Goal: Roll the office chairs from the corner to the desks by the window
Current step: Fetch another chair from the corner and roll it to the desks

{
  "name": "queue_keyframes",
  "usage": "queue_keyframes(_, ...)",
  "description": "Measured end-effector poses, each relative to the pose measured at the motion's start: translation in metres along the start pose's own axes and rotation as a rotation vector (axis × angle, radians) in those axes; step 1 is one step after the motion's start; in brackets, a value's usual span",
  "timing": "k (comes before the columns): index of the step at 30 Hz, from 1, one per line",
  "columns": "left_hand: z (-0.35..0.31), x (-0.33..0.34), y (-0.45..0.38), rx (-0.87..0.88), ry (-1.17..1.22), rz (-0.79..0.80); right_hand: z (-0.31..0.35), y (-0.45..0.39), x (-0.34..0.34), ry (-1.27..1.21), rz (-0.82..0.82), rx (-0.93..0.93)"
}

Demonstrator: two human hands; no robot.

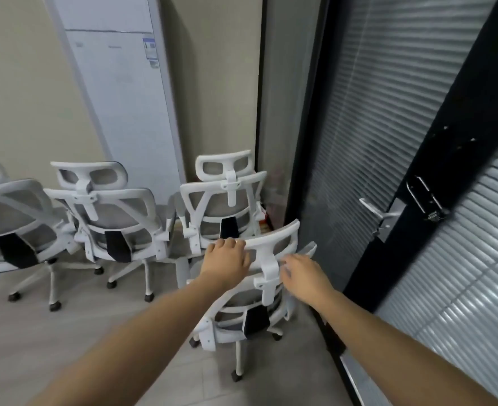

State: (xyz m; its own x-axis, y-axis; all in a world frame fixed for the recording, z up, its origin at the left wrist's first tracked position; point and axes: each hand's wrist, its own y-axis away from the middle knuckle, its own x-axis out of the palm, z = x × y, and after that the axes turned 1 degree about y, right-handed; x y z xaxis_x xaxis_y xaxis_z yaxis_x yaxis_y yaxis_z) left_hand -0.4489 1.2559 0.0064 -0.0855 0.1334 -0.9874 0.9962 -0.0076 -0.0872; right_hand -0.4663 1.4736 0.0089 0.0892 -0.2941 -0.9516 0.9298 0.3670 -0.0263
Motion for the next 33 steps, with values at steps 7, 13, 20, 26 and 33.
queue_keyframes(7, -0.001, 0.016, -0.064, -0.105, 0.000, 0.069, -0.038, -0.100, -0.007, 0.087, 0.036, -0.147)
queue_keyframes(13, -0.017, 0.038, -0.100, -0.166, -0.038, 0.219, -0.084, -0.165, 0.017, 0.153, 0.068, -0.304)
queue_keyframes(20, -0.029, 0.059, -0.081, -0.219, 0.009, 0.037, -0.109, -0.201, 0.027, 0.133, 0.164, -0.439)
queue_keyframes(26, -0.040, 0.059, -0.056, -0.355, 0.098, 0.044, -0.091, -0.175, 0.037, 0.248, 0.094, -0.507)
queue_keyframes(33, -0.055, 0.051, 0.014, -0.410, 0.156, 0.039, -0.078, -0.118, 0.048, 0.249, 0.000, -0.570)
